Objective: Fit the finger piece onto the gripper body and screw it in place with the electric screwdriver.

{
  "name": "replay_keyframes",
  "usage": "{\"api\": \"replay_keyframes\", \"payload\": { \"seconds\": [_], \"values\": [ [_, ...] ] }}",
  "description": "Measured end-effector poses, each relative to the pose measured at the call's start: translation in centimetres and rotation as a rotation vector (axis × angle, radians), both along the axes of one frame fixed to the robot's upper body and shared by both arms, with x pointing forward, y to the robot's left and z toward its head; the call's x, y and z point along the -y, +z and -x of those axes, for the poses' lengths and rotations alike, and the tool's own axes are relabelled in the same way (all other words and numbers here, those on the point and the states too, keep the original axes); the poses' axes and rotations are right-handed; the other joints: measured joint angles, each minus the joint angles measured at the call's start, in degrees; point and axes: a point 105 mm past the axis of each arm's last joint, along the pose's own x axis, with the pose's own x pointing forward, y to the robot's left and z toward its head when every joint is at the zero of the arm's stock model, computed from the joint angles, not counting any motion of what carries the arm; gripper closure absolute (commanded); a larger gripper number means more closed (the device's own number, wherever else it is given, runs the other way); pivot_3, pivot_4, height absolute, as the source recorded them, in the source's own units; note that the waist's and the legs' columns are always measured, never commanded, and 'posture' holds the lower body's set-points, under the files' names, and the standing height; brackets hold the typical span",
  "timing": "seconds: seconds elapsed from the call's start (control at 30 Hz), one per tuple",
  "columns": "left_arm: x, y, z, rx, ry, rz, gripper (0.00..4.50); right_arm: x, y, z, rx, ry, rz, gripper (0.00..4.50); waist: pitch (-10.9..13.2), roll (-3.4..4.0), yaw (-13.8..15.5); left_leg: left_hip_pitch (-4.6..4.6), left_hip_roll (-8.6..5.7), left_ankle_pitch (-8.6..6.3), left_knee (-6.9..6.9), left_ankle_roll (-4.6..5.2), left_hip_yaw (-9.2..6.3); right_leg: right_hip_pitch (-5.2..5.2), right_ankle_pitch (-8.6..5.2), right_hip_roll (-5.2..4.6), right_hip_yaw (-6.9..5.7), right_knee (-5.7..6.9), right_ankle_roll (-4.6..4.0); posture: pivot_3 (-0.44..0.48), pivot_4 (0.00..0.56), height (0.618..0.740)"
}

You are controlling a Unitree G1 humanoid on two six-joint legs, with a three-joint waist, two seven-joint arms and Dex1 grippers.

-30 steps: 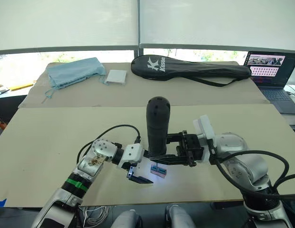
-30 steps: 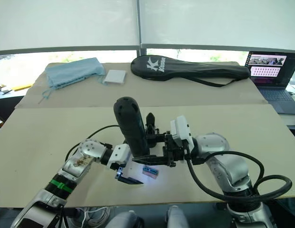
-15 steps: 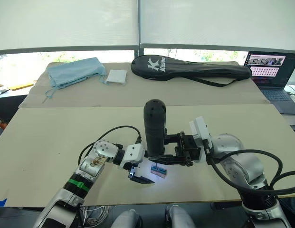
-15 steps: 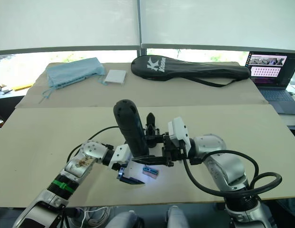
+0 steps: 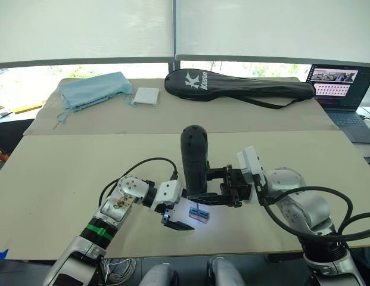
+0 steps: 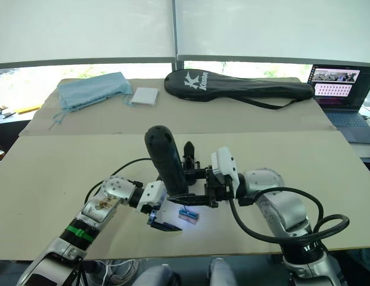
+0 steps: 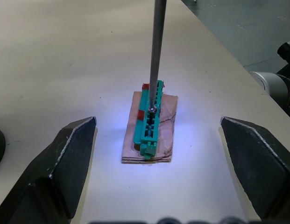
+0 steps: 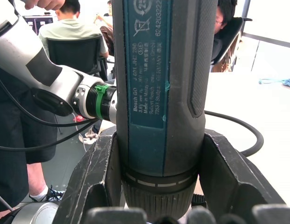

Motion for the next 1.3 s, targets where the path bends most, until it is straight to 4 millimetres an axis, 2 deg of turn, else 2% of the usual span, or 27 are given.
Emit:
{"api": "replay_keyframes", "payload": {
  "seconds": [1.3],
  "values": [
    [0.37,0.38,-0.29,0.012,0.000,0.011,0.00,0.03,-0.09,0.09,0.000,0.003,-0.003,2.60,0.0,0.00,0.0,0.00,0.00,0.00,0.00,0.00,0.00,0.00,0.00,0.00,0.00,0.00,0.00,0.000,0.150,0.736]
  ]
}}
